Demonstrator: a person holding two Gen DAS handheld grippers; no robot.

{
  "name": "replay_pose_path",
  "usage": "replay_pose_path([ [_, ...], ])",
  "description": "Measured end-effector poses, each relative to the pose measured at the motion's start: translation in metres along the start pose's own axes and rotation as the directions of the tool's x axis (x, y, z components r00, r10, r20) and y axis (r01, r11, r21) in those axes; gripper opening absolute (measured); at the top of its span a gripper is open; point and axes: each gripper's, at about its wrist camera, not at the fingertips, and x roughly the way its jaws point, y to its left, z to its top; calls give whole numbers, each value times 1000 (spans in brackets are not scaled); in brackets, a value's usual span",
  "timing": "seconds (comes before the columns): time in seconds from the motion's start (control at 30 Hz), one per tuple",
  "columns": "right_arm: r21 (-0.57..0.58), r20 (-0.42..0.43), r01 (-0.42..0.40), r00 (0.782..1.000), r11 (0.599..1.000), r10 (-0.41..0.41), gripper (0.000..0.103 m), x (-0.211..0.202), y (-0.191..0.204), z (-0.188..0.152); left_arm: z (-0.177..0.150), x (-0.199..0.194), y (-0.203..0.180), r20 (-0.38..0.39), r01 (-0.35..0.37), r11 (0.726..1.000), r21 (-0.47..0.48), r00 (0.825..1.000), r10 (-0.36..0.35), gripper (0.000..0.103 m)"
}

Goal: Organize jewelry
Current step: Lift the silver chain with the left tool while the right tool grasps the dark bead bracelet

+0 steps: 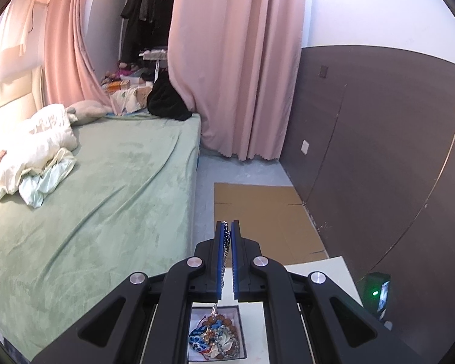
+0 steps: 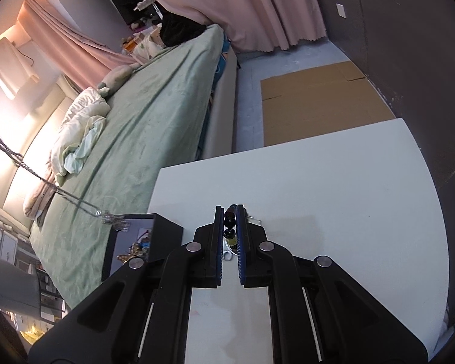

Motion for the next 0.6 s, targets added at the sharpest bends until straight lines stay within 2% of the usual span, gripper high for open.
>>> replay_pose_path([
  [0.27, 3, 24, -61, 998, 998, 61, 9, -8, 7, 1, -32, 34, 19, -90, -16, 998, -57, 996, 11, 2],
  [0.6, 9, 42, -147, 988, 989, 147, 9, -15, 15, 2, -73, 74, 30, -197, -21, 995, -96, 980, 2, 3],
])
